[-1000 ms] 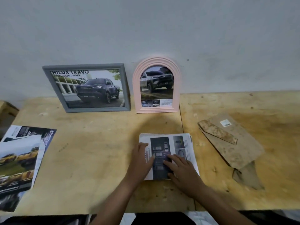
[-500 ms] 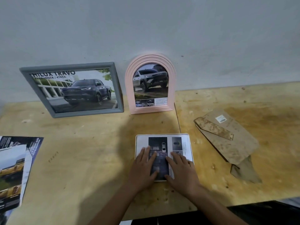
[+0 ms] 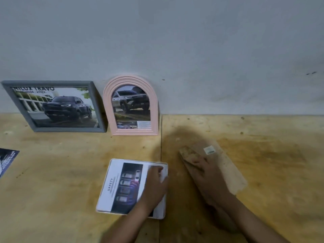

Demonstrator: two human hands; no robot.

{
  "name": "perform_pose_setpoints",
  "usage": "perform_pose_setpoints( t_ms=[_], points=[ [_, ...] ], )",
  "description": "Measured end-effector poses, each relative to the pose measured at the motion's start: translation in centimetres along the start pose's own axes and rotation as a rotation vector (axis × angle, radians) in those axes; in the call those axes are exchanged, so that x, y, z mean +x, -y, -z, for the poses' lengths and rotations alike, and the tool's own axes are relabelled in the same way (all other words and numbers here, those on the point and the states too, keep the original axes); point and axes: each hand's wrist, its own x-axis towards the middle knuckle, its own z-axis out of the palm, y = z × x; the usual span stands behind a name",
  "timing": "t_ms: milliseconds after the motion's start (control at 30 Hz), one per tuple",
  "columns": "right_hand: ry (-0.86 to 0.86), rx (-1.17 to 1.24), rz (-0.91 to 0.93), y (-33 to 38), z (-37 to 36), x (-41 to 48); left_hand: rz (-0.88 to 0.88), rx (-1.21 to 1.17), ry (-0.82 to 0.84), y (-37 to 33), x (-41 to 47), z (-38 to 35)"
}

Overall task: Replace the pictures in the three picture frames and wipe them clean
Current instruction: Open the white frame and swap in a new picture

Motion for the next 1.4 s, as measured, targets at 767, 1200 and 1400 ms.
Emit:
perform_pose_setpoints(
  t_ms=[767,1200,1400],
  points=[
    [0.067,1.235,-0.805,-9.0,6.2,1.0,0.192,-0.815,0.289,-5.4,0.2,-6.9],
    [0.16,1.368,-0.582,1.6,1.7,-1.8,0.201,-0.756,0.237,3.0,-1.8,9.1],
    [0.379,0.922,-0.633,7.6,-3.0,-4.0,0.266,-0.812,0.02,8.7,-0.8,14.0]
  ],
)
